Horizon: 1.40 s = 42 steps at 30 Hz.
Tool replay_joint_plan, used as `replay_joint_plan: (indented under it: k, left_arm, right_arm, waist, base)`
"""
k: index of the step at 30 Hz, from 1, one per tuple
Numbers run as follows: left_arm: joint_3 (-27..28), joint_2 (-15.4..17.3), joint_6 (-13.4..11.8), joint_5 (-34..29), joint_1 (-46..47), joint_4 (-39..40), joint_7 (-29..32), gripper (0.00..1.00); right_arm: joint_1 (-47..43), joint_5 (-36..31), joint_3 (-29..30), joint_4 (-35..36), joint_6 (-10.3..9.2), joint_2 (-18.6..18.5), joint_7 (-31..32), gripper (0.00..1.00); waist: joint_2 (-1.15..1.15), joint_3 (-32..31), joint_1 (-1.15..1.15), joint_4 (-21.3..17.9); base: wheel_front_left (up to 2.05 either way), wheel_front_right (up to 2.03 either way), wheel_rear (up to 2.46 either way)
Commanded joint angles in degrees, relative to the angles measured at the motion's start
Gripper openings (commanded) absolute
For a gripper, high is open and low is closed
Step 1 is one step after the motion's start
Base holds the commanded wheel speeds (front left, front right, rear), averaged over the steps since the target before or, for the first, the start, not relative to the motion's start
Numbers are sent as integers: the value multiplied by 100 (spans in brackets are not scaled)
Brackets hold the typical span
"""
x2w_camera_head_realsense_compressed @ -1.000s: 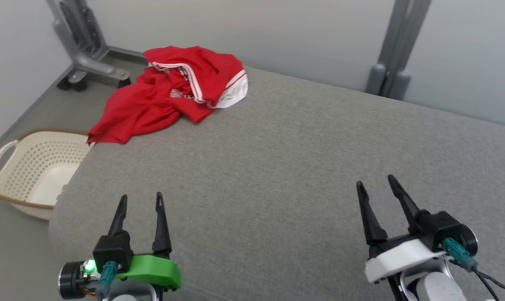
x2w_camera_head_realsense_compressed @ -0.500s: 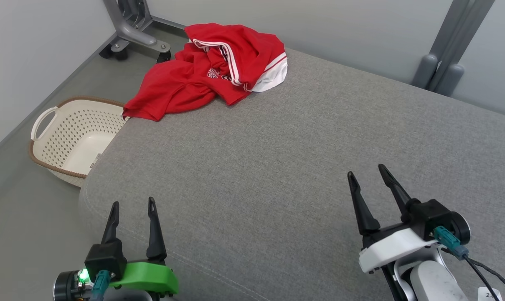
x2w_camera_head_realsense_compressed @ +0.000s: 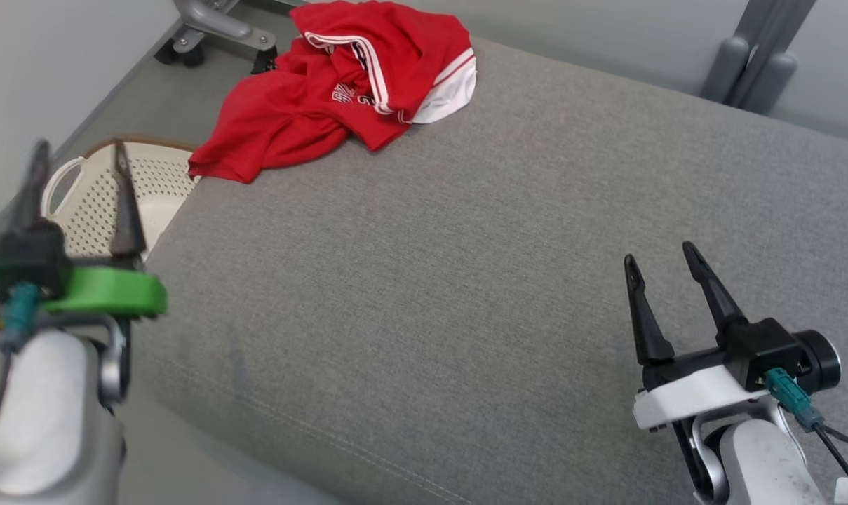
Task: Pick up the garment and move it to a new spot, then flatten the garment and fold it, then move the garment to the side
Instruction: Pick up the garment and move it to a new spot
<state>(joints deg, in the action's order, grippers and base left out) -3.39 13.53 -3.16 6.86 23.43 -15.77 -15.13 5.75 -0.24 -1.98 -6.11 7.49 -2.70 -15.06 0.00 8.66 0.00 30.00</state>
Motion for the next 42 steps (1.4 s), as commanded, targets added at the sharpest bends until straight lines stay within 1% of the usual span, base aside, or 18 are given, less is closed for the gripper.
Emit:
replay_joint_plan:
  k: [1,6,8,14,17,20,23,28,33,38,40,41,42]
  left_arm:
    - [59,160,66,-51,394,-88,43,100]
    - [135,713,309,-87,1663,-699,592,100]
    - [108,875,449,-77,2056,-1035,847,100]
    - [134,1038,840,341,2916,-2145,1711,100]
    - [80,1014,965,603,3133,-2589,2117,100]
    - [23,968,1016,841,3282,-2914,2392,100]
    - [-49,970,1046,987,3361,-3141,2503,100]
    - [-162,947,1058,1227,3499,-3429,2450,100]
    - [-289,973,1062,1258,3630,-3670,2313,100]
    - [-372,990,1063,1272,3732,-3958,2305,100]
    - [-410,1001,1063,1279,3750,-4094,2297,47]
    - [-435,1012,1064,1269,3751,-4150,2282,27]
    - [-456,1029,1063,1250,3755,-4174,2249,0]
  right_arm:
    - [128,-81,3,65,1,-33,-18,100]
    - [457,-351,-51,230,1,-32,-18,100]
    - [564,-445,-68,309,1,-32,-18,100]
    - [766,-657,-58,659,1,-30,0,100]
    - [733,-741,7,900,1,-30,56,100]
    - [688,-838,92,1168,1,-47,121,100]
    - [668,-882,127,1403,1,-63,180,100]
    - [664,-899,148,1650,1,-71,240,100]
    - [698,-877,126,1693,1,-60,238,100]
    - [759,-839,156,1642,1,-52,192,100]
    - [772,-825,169,1607,1,-44,172,100]
    - [781,-812,171,1593,1,-42,167,100]
    - [785,-810,174,1581,1,-39,152,100]
  waist:
    - [0,505,0,-435]
    - [0,1049,0,-906]
    - [0,1266,0,-1079]
    - [0,1883,0,-1472]
    - [0,2130,0,-1587]
    - [0,2357,0,-1666]
    - [0,2543,0,-1736]
    - [0,2771,0,-1829]
    - [0,2865,0,-1908]
    - [0,2872,0,-1978]
    - [0,2833,0,-2009]
    - [0,2814,0,-2023]
    - [0,2795,0,-2029]
  base:
    - [0,0,0]
    - [0,0,0]
    - [0,0,0]
    - [0,0,0]
    - [0,0,0]
    - [0,0,0]
    - [0,0,0]
    - [0,0,0]
    - [0,0,0]
    - [0,0,0]
    - [0,0,0]
    - [0,0,0]
    - [0,0,0]
